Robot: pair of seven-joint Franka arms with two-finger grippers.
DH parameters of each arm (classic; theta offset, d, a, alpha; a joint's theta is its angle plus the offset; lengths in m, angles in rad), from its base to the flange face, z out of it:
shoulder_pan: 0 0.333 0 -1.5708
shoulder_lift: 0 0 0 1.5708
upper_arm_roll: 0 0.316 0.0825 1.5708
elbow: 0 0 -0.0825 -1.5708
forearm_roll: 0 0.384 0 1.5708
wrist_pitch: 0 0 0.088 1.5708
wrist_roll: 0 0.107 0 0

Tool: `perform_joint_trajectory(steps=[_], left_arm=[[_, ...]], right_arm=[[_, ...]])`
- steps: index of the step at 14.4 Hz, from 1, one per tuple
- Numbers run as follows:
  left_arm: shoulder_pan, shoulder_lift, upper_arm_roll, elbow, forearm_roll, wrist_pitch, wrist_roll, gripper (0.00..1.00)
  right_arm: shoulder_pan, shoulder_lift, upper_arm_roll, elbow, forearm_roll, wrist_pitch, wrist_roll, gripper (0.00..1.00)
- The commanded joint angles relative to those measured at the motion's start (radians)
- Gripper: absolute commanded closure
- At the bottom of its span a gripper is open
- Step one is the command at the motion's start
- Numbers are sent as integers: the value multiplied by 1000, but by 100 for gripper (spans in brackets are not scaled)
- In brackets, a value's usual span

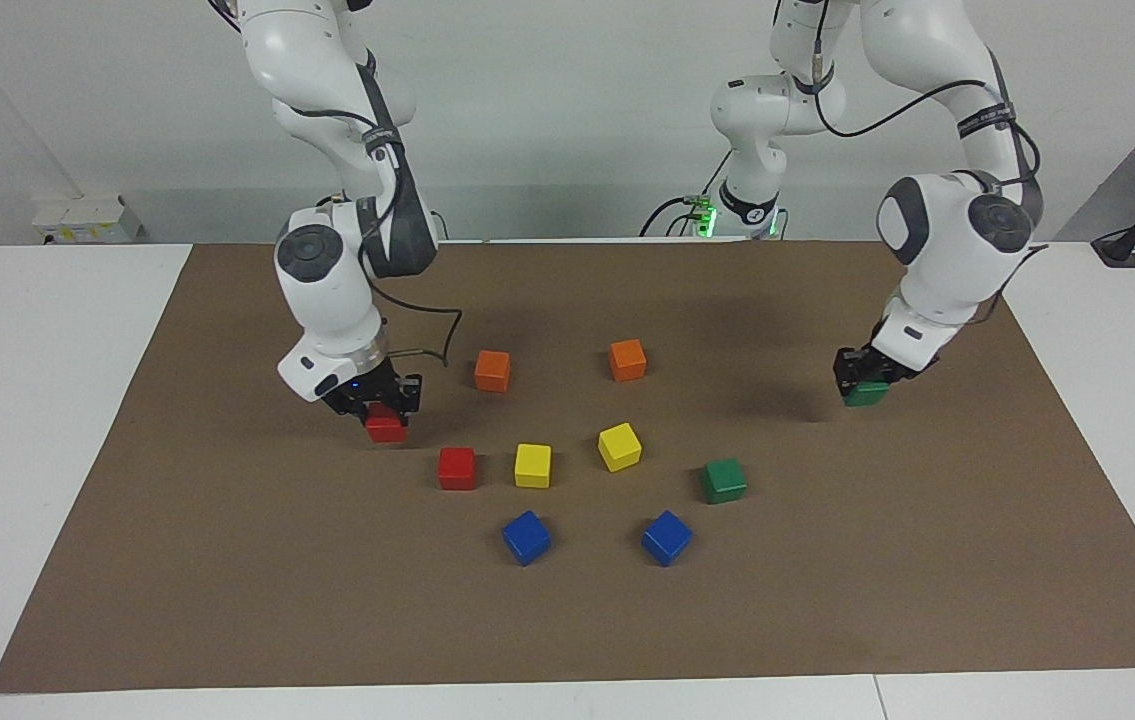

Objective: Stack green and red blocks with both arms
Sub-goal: 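Carry green outward with the left gripper while the right gripper carries red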

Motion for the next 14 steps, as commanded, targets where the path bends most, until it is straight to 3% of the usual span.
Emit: perform_joint_trajectory(steps=[1,6,14], left_arm=[[96,-23,-15,-65,7,87,119,100],[147,-5,-15,-180,7,312,169,100],[149,94,-15,-176,7,392,165,100]], right_arm=[[-111,4,8,22,-4,-9,-186,100],[-217,-10,8,-28,-4,-2,-317,100],[-232,-1,8,-68,-3,44,-286,100]])
